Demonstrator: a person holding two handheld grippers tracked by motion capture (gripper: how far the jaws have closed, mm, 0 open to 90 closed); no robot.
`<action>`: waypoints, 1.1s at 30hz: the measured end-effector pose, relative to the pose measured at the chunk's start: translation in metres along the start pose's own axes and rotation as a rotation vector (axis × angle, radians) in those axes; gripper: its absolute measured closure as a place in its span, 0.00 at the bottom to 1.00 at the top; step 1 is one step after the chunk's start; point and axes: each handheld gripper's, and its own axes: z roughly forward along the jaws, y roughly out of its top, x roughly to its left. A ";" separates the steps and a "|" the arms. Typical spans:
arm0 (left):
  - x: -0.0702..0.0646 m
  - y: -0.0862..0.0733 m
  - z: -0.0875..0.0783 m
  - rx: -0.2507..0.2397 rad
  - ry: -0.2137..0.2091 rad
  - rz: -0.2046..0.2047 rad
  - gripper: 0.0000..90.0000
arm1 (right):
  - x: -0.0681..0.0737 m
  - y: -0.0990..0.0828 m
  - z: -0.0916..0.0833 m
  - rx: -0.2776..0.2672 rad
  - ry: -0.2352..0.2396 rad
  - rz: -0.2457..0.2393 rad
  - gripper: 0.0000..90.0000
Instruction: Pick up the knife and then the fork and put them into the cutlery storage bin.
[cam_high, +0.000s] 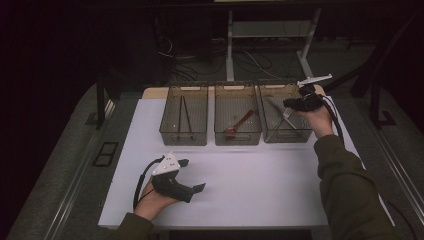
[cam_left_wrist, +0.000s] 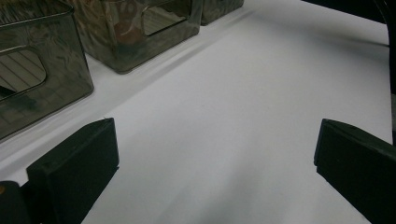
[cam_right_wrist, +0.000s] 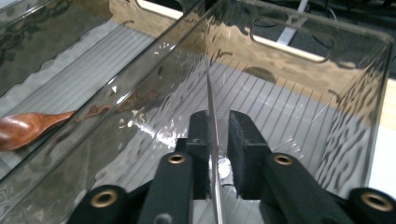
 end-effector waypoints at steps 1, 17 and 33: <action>0.000 0.000 0.000 0.000 0.000 0.000 0.00 | 0.000 -0.001 0.000 0.003 0.001 0.008 0.82; -0.001 -0.001 0.002 0.019 -0.003 0.003 0.00 | 0.007 -0.022 -0.035 -0.071 0.161 0.057 0.48; -0.002 -0.001 0.002 0.019 -0.006 0.010 0.00 | 0.039 -0.060 -0.075 -0.163 0.223 -0.018 0.33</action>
